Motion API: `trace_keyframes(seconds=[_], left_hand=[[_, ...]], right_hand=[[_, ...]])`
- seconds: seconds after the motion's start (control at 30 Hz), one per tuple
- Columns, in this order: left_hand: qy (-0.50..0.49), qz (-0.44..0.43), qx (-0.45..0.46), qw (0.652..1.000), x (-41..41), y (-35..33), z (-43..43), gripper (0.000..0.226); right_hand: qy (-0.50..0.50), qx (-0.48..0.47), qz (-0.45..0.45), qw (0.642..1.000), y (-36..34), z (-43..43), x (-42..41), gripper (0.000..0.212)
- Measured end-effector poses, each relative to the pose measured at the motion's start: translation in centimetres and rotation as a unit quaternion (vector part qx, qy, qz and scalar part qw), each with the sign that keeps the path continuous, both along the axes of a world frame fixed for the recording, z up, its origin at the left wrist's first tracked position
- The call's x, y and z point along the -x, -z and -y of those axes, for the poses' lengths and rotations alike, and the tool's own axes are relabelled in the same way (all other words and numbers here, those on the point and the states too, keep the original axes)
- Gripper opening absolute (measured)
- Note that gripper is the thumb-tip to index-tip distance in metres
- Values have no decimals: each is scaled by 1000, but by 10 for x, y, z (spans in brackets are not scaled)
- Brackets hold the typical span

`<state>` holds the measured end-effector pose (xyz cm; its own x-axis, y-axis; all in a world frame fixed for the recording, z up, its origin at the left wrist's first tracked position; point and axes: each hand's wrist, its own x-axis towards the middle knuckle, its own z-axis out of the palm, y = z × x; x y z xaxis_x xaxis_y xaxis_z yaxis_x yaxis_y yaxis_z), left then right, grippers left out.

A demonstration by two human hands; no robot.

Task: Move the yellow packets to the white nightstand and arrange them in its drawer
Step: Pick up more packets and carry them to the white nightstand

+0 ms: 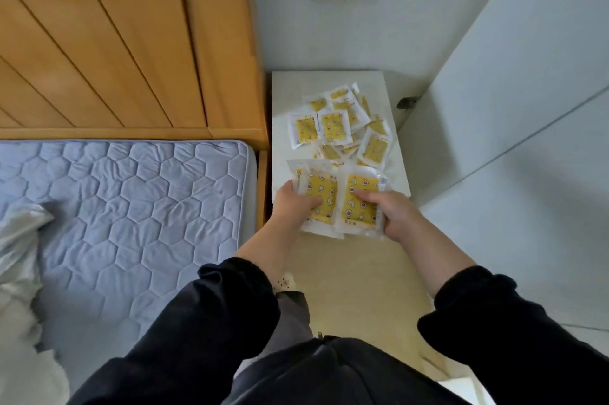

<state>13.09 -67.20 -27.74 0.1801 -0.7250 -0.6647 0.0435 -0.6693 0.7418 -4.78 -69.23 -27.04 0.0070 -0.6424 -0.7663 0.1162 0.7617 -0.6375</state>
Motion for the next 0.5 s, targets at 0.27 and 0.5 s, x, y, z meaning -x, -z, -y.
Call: trace_keyframes(seconds=[0.27, 0.5], left_hand=[[-13, -12, -51, 999, -16, 33, 117, 60], [-42, 13, -96, 994, -18, 69, 193, 39]], right_hand=[[21, -38, 9, 999, 21, 102, -6, 24], [27, -72, -29, 997, 60, 189, 9, 33]])
